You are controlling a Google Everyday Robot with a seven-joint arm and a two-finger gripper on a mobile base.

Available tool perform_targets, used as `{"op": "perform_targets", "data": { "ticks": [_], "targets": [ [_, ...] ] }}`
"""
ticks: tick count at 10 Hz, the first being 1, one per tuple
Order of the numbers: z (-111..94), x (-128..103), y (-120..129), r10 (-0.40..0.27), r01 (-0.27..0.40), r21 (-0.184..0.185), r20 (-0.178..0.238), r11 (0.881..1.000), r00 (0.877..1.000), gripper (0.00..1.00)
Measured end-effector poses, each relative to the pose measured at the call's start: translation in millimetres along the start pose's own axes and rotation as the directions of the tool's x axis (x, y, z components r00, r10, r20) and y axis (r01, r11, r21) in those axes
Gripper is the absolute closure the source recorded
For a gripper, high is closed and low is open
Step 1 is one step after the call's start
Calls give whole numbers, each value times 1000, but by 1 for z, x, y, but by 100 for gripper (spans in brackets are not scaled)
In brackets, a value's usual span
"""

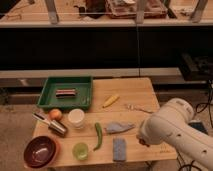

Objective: Place grapes in purple bowl

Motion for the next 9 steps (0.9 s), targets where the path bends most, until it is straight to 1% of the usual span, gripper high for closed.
{"op": "perform_targets", "data": {
  "ticks": [1, 2, 3, 4, 6, 7, 9],
  "targets": [
    [-9, -11, -22, -54, 54, 7, 7, 999, 999, 100],
    [-13, -24, -41, -103, 103, 14, 17, 995, 995, 100],
    [-14, -38, -61, -154, 153, 20, 28, 988, 988, 100],
    [-14, -55, -86, -207, 206, 30, 44, 978, 977, 100],
    [-14, -81, -123, -279, 276, 51, 67, 960, 958, 100],
    [-14, -88, -132, -297, 294, 53, 75, 954, 952, 100],
    [-14, -87, -130, -296, 293, 49, 72, 955, 952, 100]
  ]
}}
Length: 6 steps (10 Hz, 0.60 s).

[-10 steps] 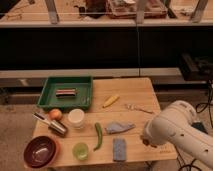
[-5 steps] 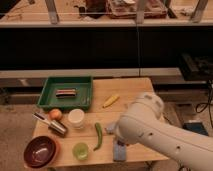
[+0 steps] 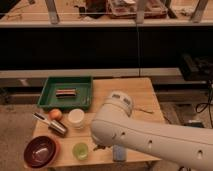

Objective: Place grapes in purple bowl

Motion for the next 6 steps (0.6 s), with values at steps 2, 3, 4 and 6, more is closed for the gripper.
{"op": "perform_targets", "data": {
  "ticks": [2, 3, 4, 6],
  "targets": [
    [1, 0, -1, -2, 2, 1, 1, 1000, 1000, 100],
    [1, 0, -1, -4, 4, 9, 5, 1000, 1000, 100],
    [1, 2, 1, -17, 17, 27, 14, 1000, 1000, 100],
    [1, 11, -17, -103, 97, 112, 54, 989, 993, 100]
  ]
}}
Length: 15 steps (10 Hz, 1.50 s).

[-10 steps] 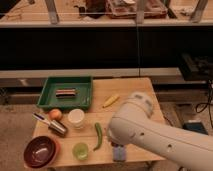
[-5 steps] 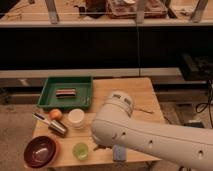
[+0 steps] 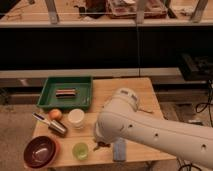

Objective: Place grapes in purple bowl

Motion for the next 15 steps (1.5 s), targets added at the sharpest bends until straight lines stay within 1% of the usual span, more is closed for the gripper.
{"op": "perform_targets", "data": {
  "ticks": [1, 2, 4, 5, 6, 7, 8, 9, 10, 11, 12, 13, 14, 15],
  "targets": [
    [-1, 6, -15, -39, 39, 19, 13, 999, 999, 100],
    [-2, 12, -39, -87, 86, 39, 26, 996, 996, 100],
    [-7, 21, -87, -167, 164, 64, 44, 984, 985, 100],
    [-9, 26, -119, -225, 219, 86, 64, 972, 972, 100],
    [-9, 30, -144, -272, 263, 106, 87, 959, 958, 100],
    [-8, 32, -168, -314, 301, 122, 108, 946, 943, 100],
    [-6, 33, -192, -357, 340, 136, 131, 931, 925, 100],
    [-1, 31, -221, -406, 386, 147, 157, 911, 900, 100],
    [3, 28, -238, -441, 417, 154, 174, 896, 881, 100],
    [10, 21, -259, -491, 466, 160, 201, 870, 847, 100],
    [15, 12, -270, -523, 499, 159, 217, 852, 824, 100],
    [21, 4, -276, -546, 525, 150, 229, 838, 805, 100],
    [31, -5, -280, -562, 546, 137, 244, 827, 790, 100],
    [44, -14, -282, -567, 554, 128, 261, 822, 781, 100]
  ]
}}
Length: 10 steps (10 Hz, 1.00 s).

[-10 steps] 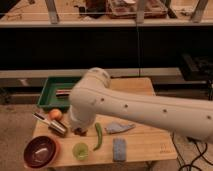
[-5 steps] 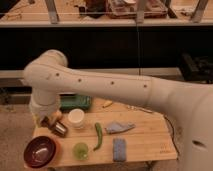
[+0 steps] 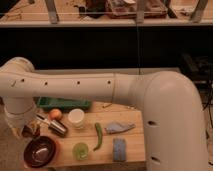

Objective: Place grapes in purple bowl

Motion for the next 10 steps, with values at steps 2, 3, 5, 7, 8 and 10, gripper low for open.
{"op": "perform_targets", "data": {
  "ticks": [2, 3, 5, 7, 8, 10],
  "targets": [
    [20, 0, 3, 15, -15, -4, 22, 1000, 1000, 100],
    [29, 1, 6, 24, -23, -4, 32, 1000, 999, 100],
    [54, 5, 6, 36, -35, -25, 49, 999, 998, 88],
    [80, 9, 5, 51, -47, -58, 61, 997, 997, 67],
    [88, 10, 7, 66, -61, -71, 65, 996, 996, 57],
    [98, 13, 14, 100, -94, -89, 70, 992, 993, 36]
  ]
}}
